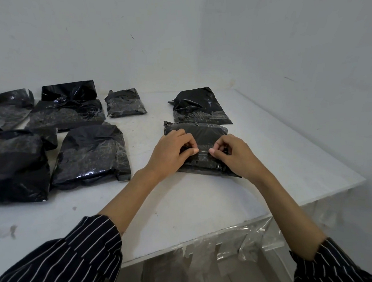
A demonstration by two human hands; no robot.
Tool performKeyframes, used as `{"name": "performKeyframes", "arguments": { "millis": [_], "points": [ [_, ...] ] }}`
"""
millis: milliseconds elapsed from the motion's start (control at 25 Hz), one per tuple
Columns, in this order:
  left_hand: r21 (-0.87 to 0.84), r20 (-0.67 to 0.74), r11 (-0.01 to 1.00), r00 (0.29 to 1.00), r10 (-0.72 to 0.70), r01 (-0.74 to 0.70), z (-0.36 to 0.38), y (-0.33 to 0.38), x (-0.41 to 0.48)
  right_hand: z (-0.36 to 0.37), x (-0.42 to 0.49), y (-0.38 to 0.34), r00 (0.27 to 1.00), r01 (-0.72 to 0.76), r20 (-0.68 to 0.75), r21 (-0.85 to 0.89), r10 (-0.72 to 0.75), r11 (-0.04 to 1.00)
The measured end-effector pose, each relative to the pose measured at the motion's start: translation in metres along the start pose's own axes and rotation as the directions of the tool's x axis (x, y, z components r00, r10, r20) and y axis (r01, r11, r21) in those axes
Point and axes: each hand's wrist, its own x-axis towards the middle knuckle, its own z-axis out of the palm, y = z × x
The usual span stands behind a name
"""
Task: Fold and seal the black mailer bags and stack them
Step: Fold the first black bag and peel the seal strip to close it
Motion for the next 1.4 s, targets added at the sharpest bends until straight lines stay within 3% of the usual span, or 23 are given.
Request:
{"name": "performKeyframes", "arguments": {
  "millis": [120,240,440,560,640,720,920,1080,1400],
  "points": [
    [0.126,-0.111,0.984,0.984,0.138,-0.124,0.002,0.002,-0.009,0.004,0.0,0.001,1.0,-0.002,-0.022,0.032,0.002,0.999],
    [0.233,-0.055,0.934,0.955,0.29,-0.27,-0.001,0.001,-0.023,0.002,0.0,0.004,1.0,-0.009,-0.018,0.097,0.011,0.995],
    [0.152,-0.031,0.966,0.976,0.215,-0.208,0.0,-0.001,-0.037,-0.009,-0.008,0.007,0.999,-0.045,0.024,0.173,0.041,0.984],
    [0.088,-0.051,0.982,0.984,0.172,-0.167,0.003,0.001,-0.039,-0.012,-0.033,0.001,0.973,-0.025,-0.216,0.226,0.075,0.974],
    [0.08,-0.065,0.984,0.985,0.162,-0.157,0.004,0.0,-0.041,-0.009,-0.071,-0.013,0.896,0.026,-0.434,0.259,0.092,0.966],
    [0.087,-0.068,0.985,0.986,0.156,-0.15,0.005,0.001,-0.041,-0.001,-0.118,-0.029,0.844,0.05,-0.518,0.336,0.14,0.941],
    [0.086,-0.064,0.985,0.986,0.155,-0.149,0.005,0.0,-0.042,0.049,-0.207,-0.049,0.903,-0.095,-0.264,0.646,0.339,0.757],
    [0.091,-0.055,0.986,0.987,0.148,-0.142,0.003,0.0,-0.041,0.086,-0.224,-0.059,0.895,-0.278,-0.028,0.745,0.445,0.606],
    [0.132,0.026,0.981,0.99,0.138,-0.141,-0.003,0.001,-0.038,0.106,-0.211,-0.067,0.88,-0.333,-0.021,0.686,0.475,0.647]
  ]
}}
